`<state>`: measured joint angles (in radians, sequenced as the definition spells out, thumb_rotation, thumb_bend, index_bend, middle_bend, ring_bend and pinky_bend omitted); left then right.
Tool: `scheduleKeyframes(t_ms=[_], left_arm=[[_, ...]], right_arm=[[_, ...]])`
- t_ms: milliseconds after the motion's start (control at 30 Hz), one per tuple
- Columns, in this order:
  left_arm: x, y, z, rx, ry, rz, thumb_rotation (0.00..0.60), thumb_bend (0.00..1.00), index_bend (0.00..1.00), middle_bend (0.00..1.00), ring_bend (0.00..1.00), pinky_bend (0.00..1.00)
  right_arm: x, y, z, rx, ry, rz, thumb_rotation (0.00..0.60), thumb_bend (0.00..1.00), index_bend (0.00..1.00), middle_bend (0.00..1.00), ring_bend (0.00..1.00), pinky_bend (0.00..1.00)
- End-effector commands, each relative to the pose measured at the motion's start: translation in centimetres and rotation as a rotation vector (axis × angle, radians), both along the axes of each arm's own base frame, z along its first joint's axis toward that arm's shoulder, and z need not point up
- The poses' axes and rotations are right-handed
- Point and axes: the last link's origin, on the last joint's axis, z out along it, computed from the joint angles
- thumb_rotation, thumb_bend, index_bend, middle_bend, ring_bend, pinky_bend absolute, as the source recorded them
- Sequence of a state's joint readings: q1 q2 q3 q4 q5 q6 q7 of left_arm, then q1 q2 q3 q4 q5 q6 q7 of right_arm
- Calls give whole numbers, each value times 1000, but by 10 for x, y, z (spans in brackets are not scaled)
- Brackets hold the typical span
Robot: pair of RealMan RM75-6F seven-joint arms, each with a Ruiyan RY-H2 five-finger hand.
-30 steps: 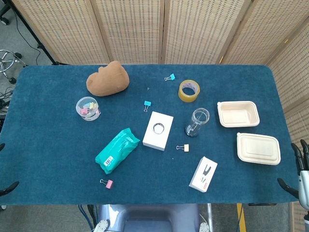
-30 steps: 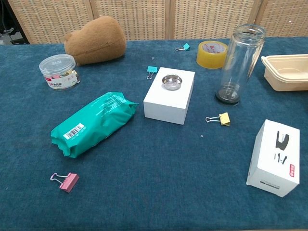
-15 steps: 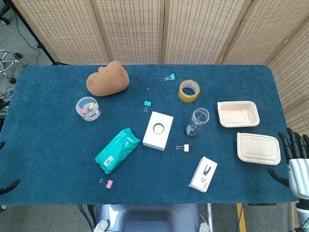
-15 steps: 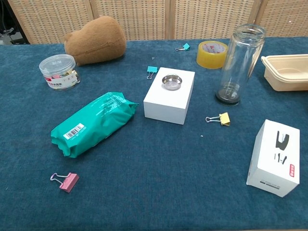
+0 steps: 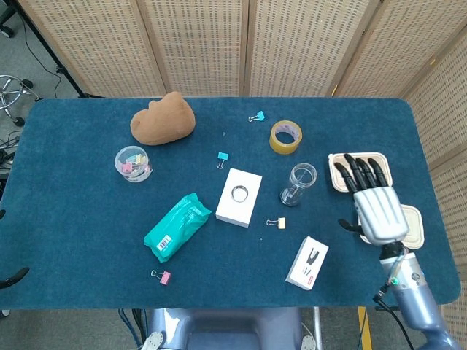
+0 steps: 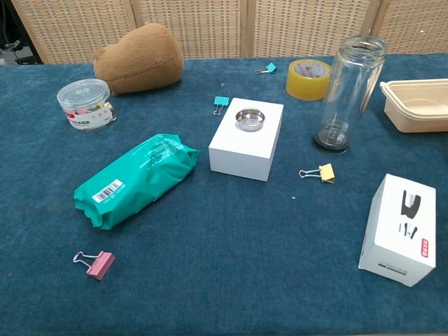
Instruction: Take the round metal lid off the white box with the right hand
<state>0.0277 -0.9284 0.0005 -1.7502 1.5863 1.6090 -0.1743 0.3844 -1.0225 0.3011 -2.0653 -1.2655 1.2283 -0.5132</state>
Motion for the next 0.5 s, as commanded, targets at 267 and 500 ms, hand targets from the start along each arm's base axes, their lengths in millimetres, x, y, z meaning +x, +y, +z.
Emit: scheduleKeyframes(t_ms=[267, 500], left_arm=[[-5, 0, 8, -5, -25, 7, 600, 42, 0, 0, 0, 0], [-6, -1, 12, -12, -43, 2, 600, 43, 0, 0, 0, 0]], right_arm=[[105, -58, -78, 136, 25, 27, 600, 111, 196, 0, 0, 0], [124, -85, -133, 153, 26, -18, 600, 125, 268, 0, 0, 0]])
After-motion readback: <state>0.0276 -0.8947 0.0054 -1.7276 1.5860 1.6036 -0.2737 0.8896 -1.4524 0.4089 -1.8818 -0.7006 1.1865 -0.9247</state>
